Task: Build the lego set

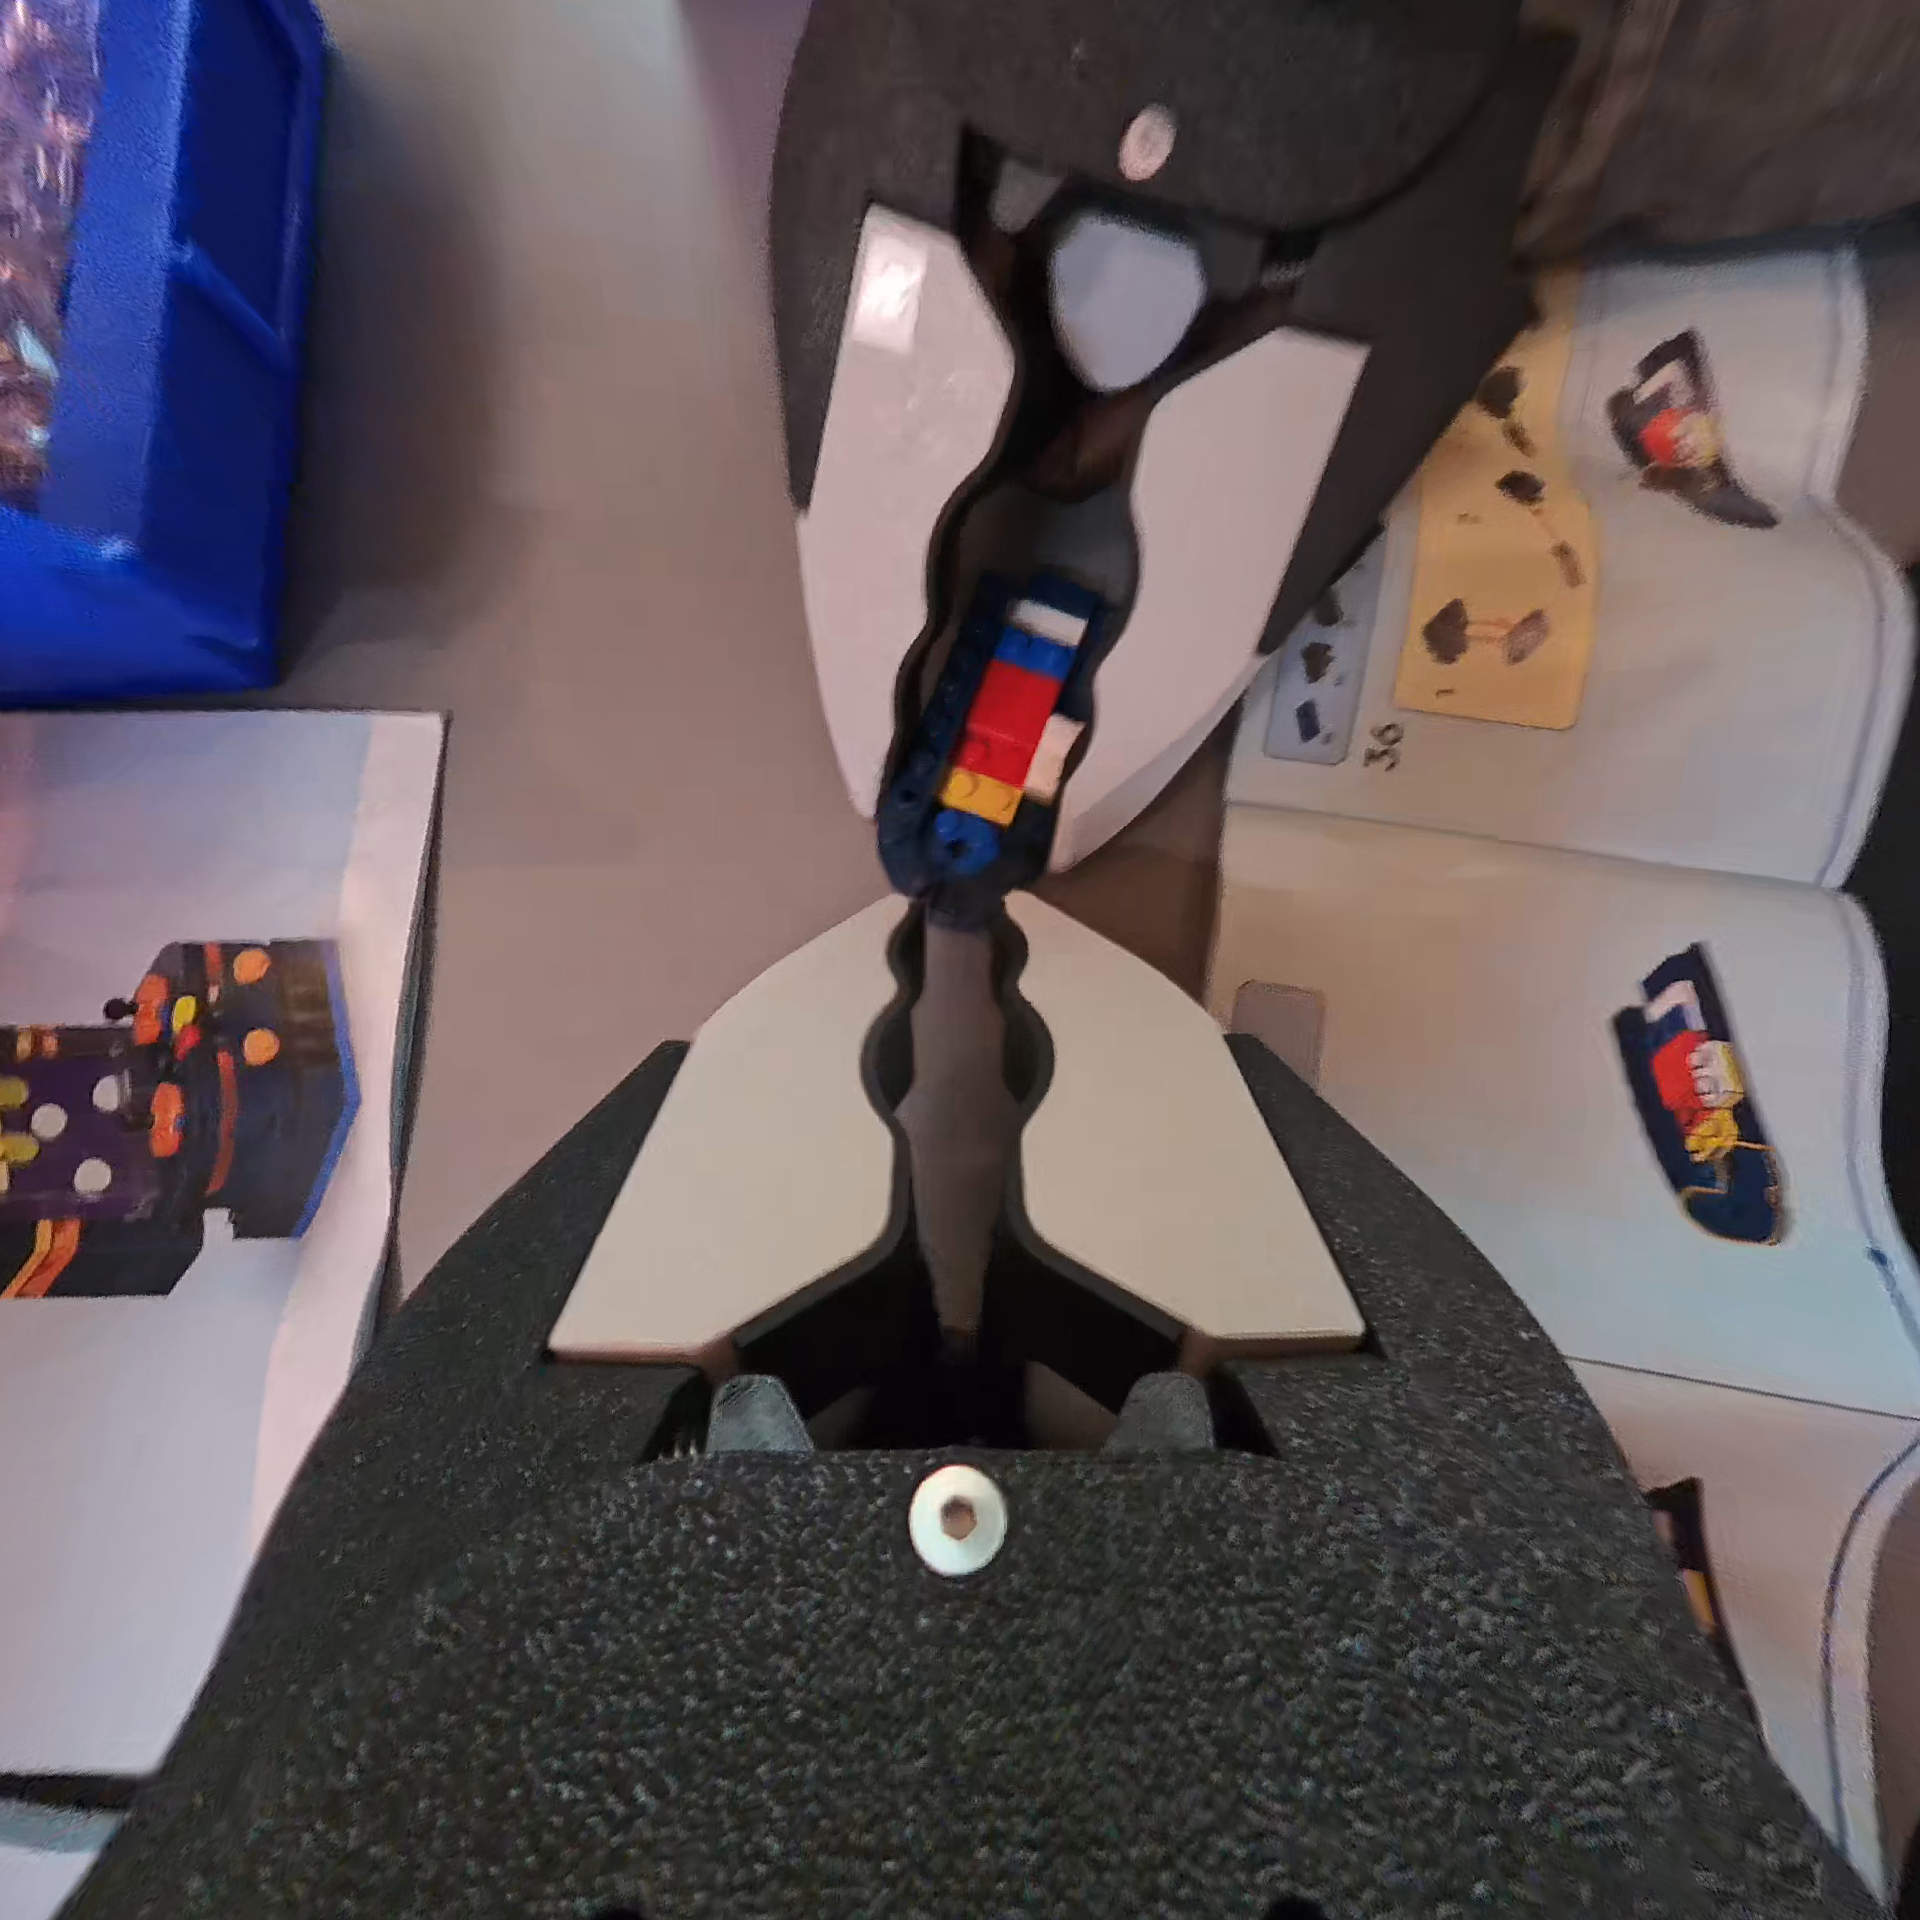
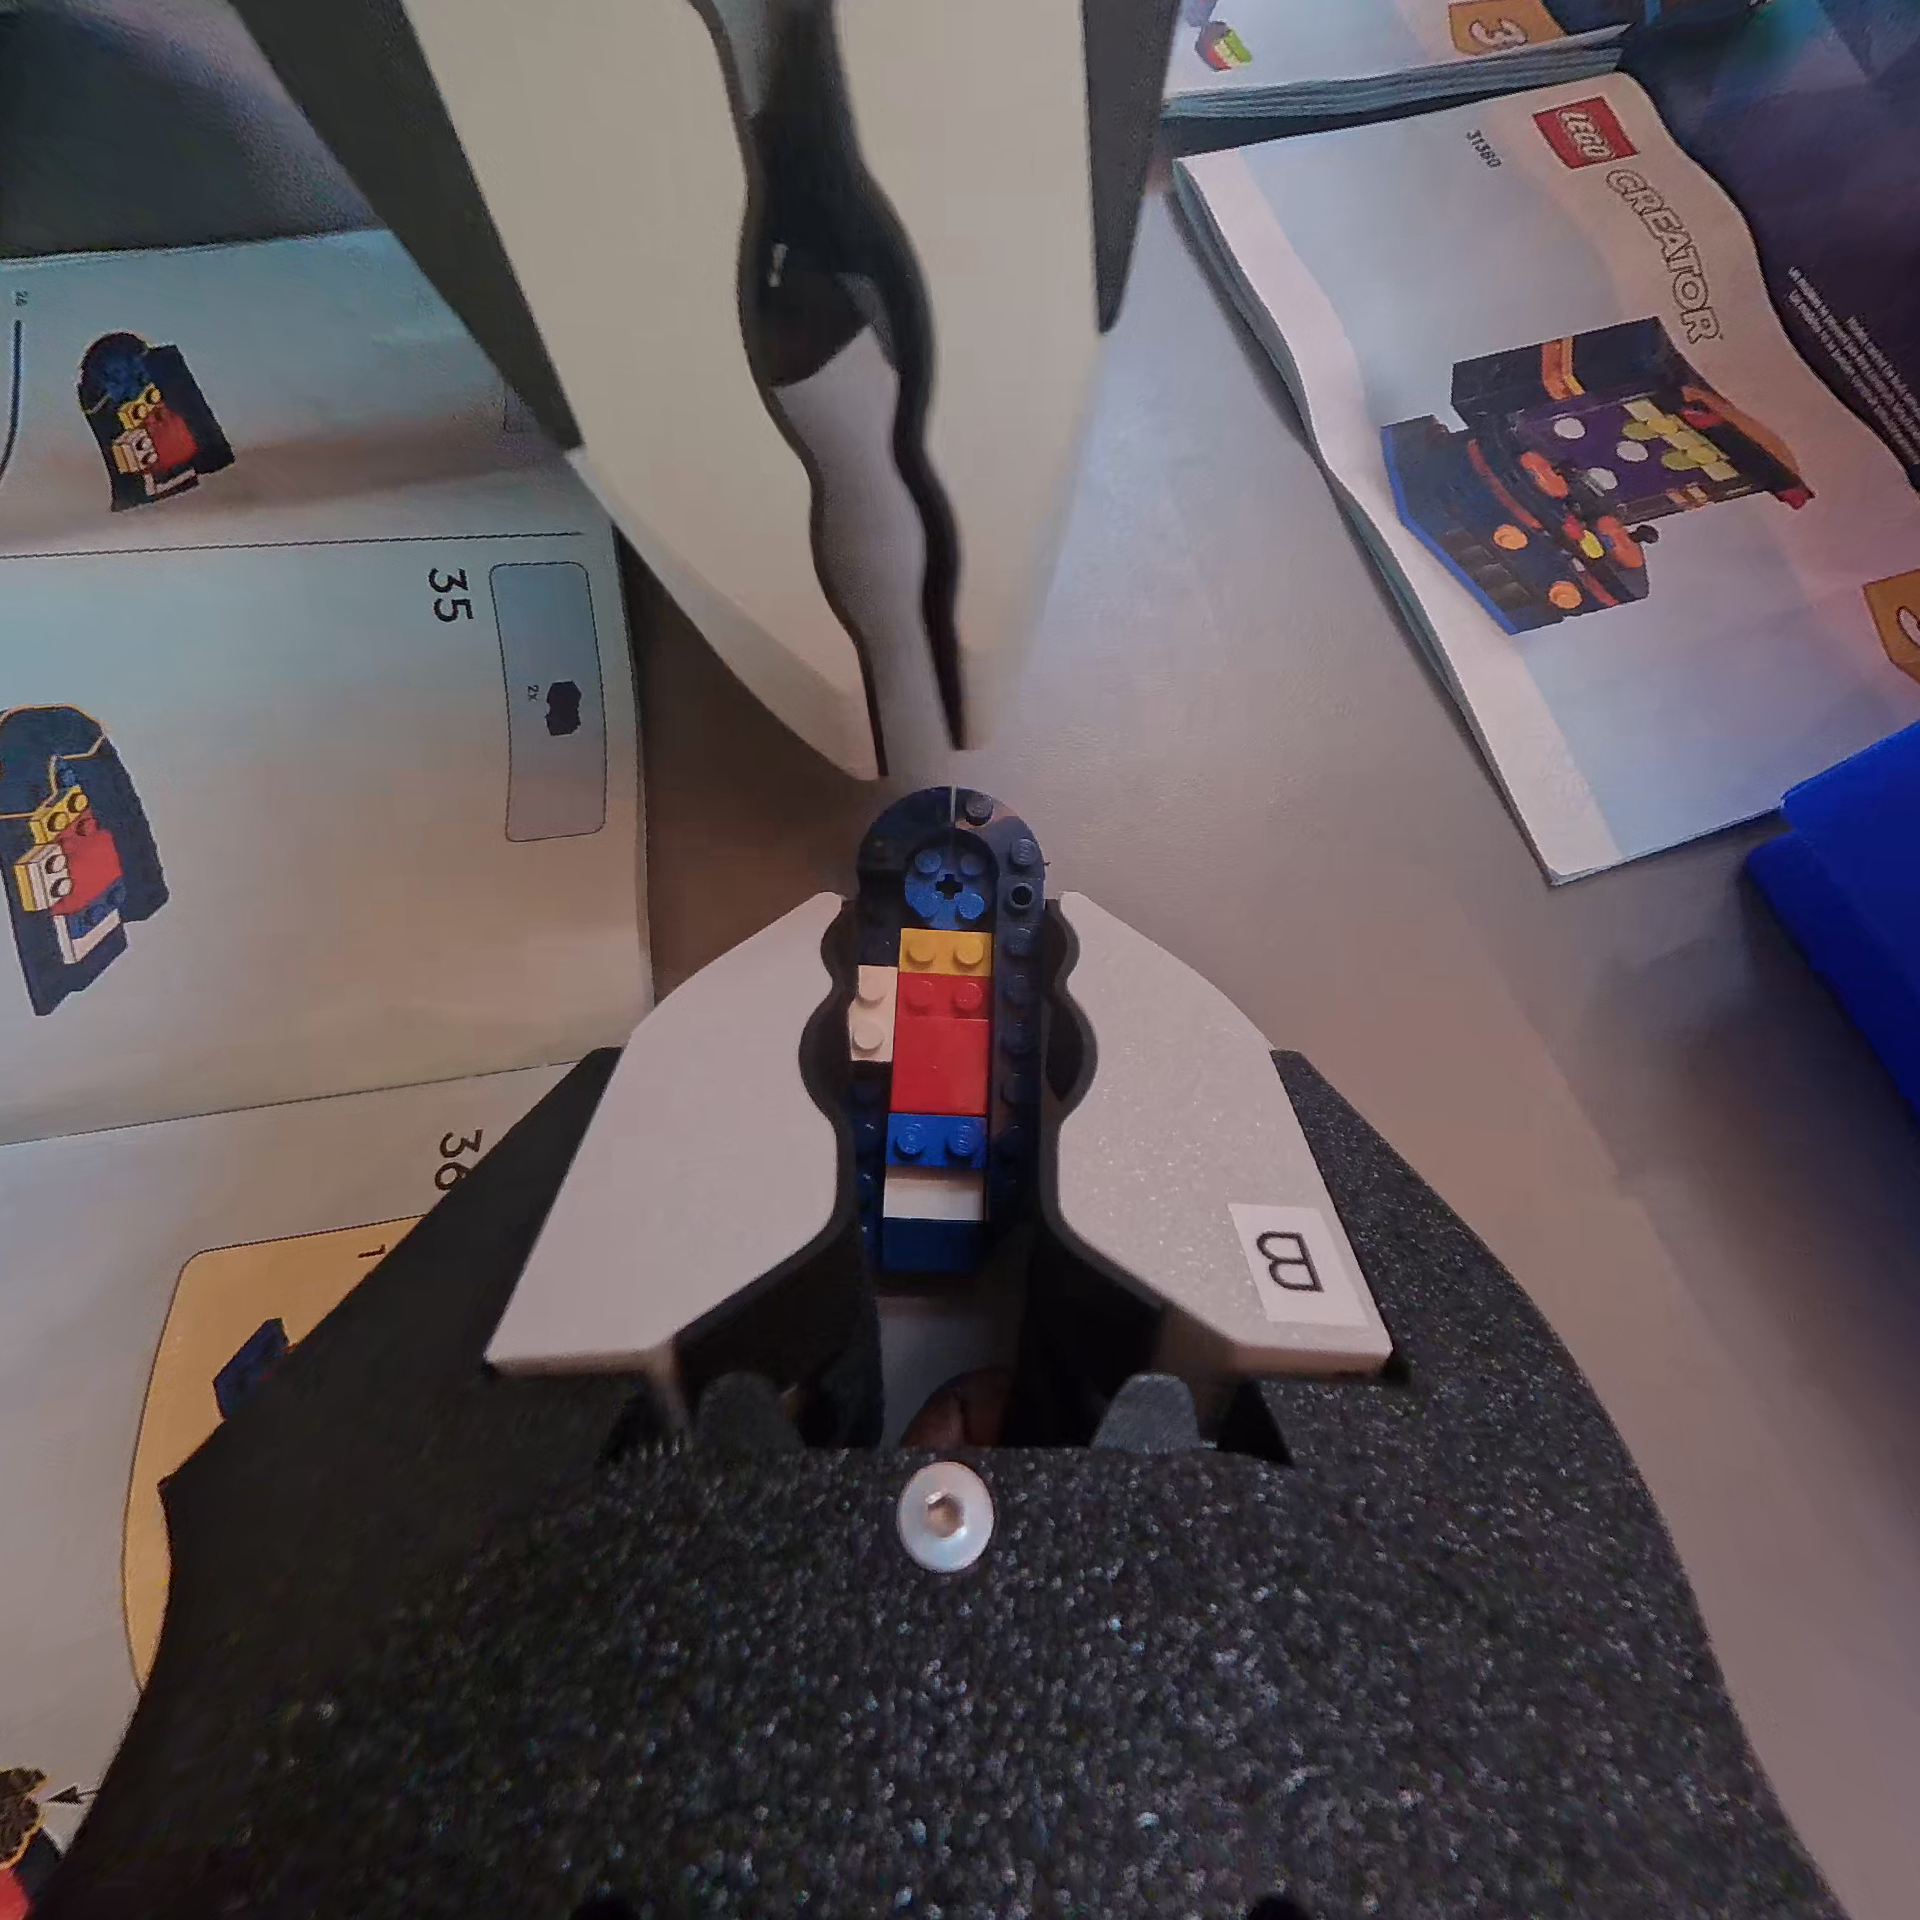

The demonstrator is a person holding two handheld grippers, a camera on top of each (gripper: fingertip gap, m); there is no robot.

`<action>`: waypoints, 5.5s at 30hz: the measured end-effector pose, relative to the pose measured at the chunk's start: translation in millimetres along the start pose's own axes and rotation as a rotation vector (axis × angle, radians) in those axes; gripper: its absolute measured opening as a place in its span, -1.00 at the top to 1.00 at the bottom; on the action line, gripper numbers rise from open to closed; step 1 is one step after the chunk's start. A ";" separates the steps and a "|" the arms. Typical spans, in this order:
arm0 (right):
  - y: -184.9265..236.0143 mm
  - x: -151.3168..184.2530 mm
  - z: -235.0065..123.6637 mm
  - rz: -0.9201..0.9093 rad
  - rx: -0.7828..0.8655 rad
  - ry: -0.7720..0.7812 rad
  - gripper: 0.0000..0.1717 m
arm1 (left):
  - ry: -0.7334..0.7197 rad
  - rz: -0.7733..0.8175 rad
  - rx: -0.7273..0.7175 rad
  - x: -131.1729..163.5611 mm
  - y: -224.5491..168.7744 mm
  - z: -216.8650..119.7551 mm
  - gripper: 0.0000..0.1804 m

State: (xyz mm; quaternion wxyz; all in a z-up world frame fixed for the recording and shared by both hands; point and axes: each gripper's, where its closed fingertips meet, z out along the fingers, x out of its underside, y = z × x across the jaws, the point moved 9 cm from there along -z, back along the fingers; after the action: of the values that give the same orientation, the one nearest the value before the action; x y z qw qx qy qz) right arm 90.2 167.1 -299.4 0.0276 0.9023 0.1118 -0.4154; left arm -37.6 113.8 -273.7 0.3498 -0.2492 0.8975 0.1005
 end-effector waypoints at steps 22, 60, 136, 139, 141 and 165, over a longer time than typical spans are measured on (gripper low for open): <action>0.7 0.0 0.2 -0.002 -0.010 0.001 0.60 | 0.034 0.054 0.040 5.5 -3.8 15.2 0.92; 2.2 -0.2 0.0 -0.018 -0.030 0.000 0.60 | -0.058 -0.011 -0.010 2.7 -0.2 12.2 1.00; 5.4 16.1 -19.3 -0.085 -0.066 -0.006 0.60 | -0.076 0.097 0.086 8.4 -3.2 16.5 0.68; 5.3 16.1 -19.2 -0.083 -0.068 -0.006 0.60 | -0.061 0.106 0.079 7.6 -3.9 16.3 0.68; 5.2 16.0 -19.1 -0.083 -0.069 -0.006 0.60 | -0.061 0.101 0.078 7.8 -3.9 16.4 0.68; -9.0 -4.3 -33.6 0.047 0.192 -0.162 0.24 | -0.752 -0.116 -0.495 -36.0 24.9 -151.8 0.29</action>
State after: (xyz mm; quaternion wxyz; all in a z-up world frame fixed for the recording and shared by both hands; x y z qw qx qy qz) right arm 110.5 179.8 -273.8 -0.0401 0.8668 0.0477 -0.4948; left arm -115.5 94.8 -137.6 0.5864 -0.3215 0.6415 0.3759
